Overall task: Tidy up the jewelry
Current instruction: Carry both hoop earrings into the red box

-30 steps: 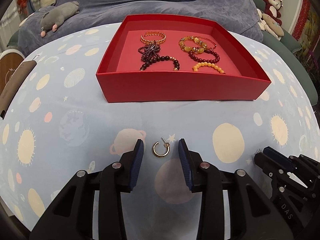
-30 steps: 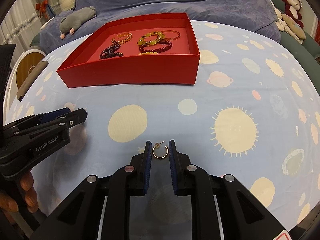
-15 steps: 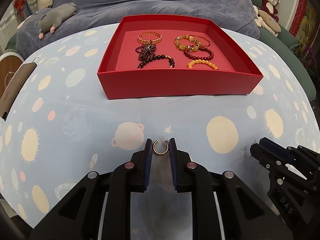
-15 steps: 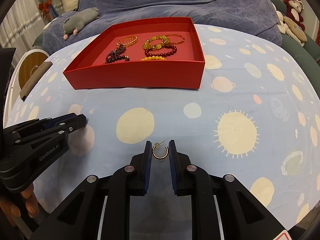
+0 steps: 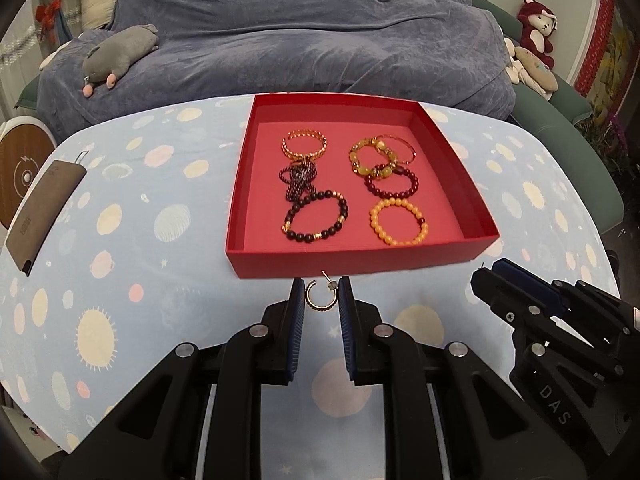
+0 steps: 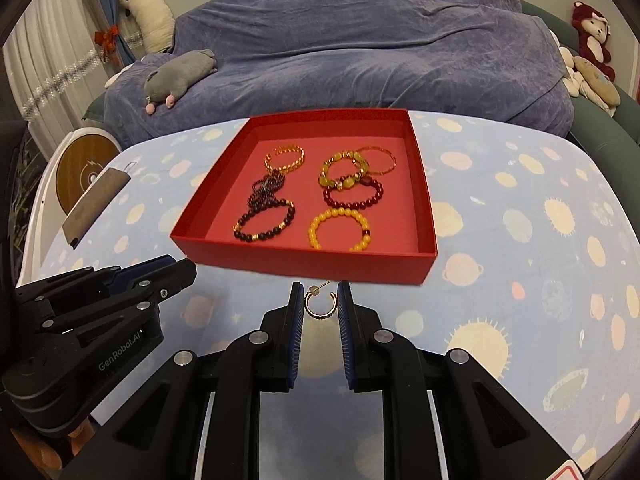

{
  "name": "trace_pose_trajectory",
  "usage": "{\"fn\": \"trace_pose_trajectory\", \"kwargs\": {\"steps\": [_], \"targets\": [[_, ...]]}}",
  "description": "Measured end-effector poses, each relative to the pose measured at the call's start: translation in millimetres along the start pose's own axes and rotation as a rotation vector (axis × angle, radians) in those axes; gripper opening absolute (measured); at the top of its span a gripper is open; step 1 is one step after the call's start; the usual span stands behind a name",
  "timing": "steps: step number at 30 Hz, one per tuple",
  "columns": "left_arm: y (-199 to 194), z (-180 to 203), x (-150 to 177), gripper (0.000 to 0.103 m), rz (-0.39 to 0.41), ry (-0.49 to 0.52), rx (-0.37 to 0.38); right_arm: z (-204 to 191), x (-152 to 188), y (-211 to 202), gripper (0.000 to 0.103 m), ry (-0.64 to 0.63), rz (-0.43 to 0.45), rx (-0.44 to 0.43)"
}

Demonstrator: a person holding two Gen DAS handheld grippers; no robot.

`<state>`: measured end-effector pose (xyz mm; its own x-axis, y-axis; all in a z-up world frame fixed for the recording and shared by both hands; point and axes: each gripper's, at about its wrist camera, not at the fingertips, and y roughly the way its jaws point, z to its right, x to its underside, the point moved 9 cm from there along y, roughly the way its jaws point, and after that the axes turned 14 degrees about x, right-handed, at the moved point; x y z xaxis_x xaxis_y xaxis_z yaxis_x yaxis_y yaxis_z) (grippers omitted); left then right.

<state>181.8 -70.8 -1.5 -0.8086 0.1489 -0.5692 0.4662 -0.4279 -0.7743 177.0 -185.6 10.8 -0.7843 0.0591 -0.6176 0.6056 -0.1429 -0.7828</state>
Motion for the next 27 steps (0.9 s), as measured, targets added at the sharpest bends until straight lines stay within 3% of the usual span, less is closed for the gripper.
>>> {"fn": "trace_pose_trajectory", "kwargs": {"steps": [13,27], "targets": [[47,-19,-63,0.017,0.007,0.011,-0.042,-5,-74,48,0.016,-0.005,0.047,0.024],[91,-40,-77,0.017,-0.022,0.007,-0.079,2,-79,105,0.016,0.011,-0.007,0.044]]}}
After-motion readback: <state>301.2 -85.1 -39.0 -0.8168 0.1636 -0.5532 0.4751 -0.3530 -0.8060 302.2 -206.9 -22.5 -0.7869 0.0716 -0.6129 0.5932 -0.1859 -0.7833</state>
